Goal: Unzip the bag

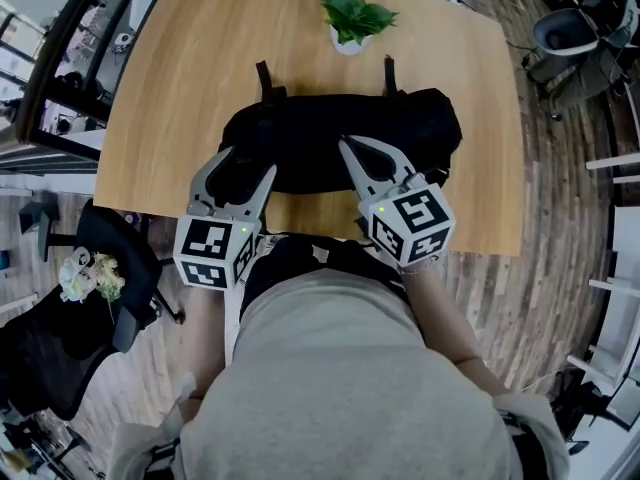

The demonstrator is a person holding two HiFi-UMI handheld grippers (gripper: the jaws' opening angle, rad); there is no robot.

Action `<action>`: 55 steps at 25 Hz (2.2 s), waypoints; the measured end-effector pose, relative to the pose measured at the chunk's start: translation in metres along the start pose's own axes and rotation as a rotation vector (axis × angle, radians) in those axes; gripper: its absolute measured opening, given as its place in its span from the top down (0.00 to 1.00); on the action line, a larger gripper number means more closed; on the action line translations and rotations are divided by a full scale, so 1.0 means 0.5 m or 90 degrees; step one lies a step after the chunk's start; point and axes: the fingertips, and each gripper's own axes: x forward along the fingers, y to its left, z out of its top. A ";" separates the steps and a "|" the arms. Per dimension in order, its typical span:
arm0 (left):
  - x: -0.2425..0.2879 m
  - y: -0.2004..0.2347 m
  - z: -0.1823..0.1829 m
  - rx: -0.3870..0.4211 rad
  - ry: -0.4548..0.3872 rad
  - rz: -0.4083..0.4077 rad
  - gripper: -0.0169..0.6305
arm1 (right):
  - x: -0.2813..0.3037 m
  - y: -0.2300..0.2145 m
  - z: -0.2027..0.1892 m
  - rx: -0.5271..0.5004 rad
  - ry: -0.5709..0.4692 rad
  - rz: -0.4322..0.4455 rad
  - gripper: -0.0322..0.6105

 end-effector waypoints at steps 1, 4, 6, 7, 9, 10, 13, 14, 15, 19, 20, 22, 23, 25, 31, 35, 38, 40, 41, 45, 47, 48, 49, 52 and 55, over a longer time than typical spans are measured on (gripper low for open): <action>0.009 -0.022 0.004 0.030 0.007 -0.015 0.58 | 0.000 0.001 0.002 -0.001 0.000 0.006 0.93; 0.042 -0.075 0.017 0.106 0.019 -0.053 0.58 | 0.001 0.004 0.004 -0.002 0.000 0.022 0.93; 0.065 -0.108 0.020 0.137 0.034 -0.084 0.58 | 0.000 0.004 0.003 -0.002 0.000 0.030 0.93; 0.076 -0.123 0.017 0.151 0.047 -0.099 0.58 | -0.002 0.003 0.002 -0.003 0.000 0.033 0.93; 0.094 -0.146 0.009 0.181 0.071 -0.117 0.58 | -0.005 0.001 0.001 -0.006 0.001 0.040 0.93; 0.102 -0.154 0.007 0.198 0.078 -0.120 0.58 | -0.007 0.000 0.001 -0.007 0.002 0.045 0.93; 0.120 -0.178 0.007 0.242 0.089 -0.132 0.58 | -0.009 -0.002 0.005 -0.009 0.001 0.055 0.93; 0.125 -0.187 0.009 0.251 0.088 -0.140 0.58 | -0.008 -0.002 0.006 -0.009 0.000 0.057 0.93; 0.129 -0.195 0.010 0.261 0.087 -0.147 0.58 | -0.007 -0.002 0.007 -0.008 -0.001 0.058 0.94; 0.141 -0.209 0.008 0.285 0.083 -0.146 0.67 | -0.008 -0.007 0.010 -0.007 -0.004 0.062 0.93; 0.143 -0.209 0.005 0.287 0.085 -0.141 0.69 | -0.009 -0.009 0.011 -0.005 -0.005 0.062 0.93; 0.147 -0.206 0.001 0.282 0.089 -0.128 0.77 | -0.009 -0.011 0.012 -0.004 -0.006 0.064 0.93; 0.148 -0.205 -0.001 0.274 0.089 -0.123 0.80 | -0.009 -0.010 0.012 -0.004 -0.005 0.065 0.93; 0.148 -0.202 -0.007 0.258 0.091 -0.117 0.83 | -0.010 -0.008 0.009 -0.007 -0.002 0.068 0.93; 0.152 -0.198 -0.011 0.264 0.088 -0.079 0.89 | -0.010 -0.008 0.004 -0.022 0.003 0.077 0.93; 0.156 -0.198 -0.021 0.258 0.093 -0.070 0.91 | -0.012 -0.018 -0.008 -0.015 0.021 0.066 0.93; 0.156 -0.190 -0.032 0.244 0.096 -0.056 0.91 | -0.016 -0.042 -0.013 -0.003 0.023 0.050 0.93; 0.157 -0.188 -0.032 0.240 0.095 -0.048 0.91 | -0.023 -0.060 -0.011 0.004 0.018 0.042 0.93; 0.158 -0.187 -0.032 0.239 0.094 -0.046 0.91 | -0.026 -0.066 -0.010 0.006 0.016 0.039 0.93; 0.160 -0.184 -0.033 0.227 0.094 -0.036 0.91 | -0.040 -0.084 -0.012 0.008 0.013 0.030 0.93; 0.161 -0.184 -0.031 0.228 0.096 -0.031 0.91 | -0.048 -0.095 -0.013 0.009 0.009 0.024 0.93; 0.161 -0.185 -0.030 0.230 0.097 -0.028 0.91 | -0.052 -0.101 -0.014 0.012 0.006 0.021 0.93; 0.160 -0.185 -0.028 0.229 0.097 -0.026 0.91 | -0.057 -0.106 -0.015 0.016 0.002 0.018 0.93; 0.160 -0.187 -0.024 0.222 0.098 -0.020 0.91 | -0.071 -0.121 -0.019 0.027 -0.007 0.004 0.93; 0.161 -0.186 -0.022 0.218 0.097 -0.019 0.91 | -0.079 -0.143 -0.022 0.034 -0.010 -0.014 0.93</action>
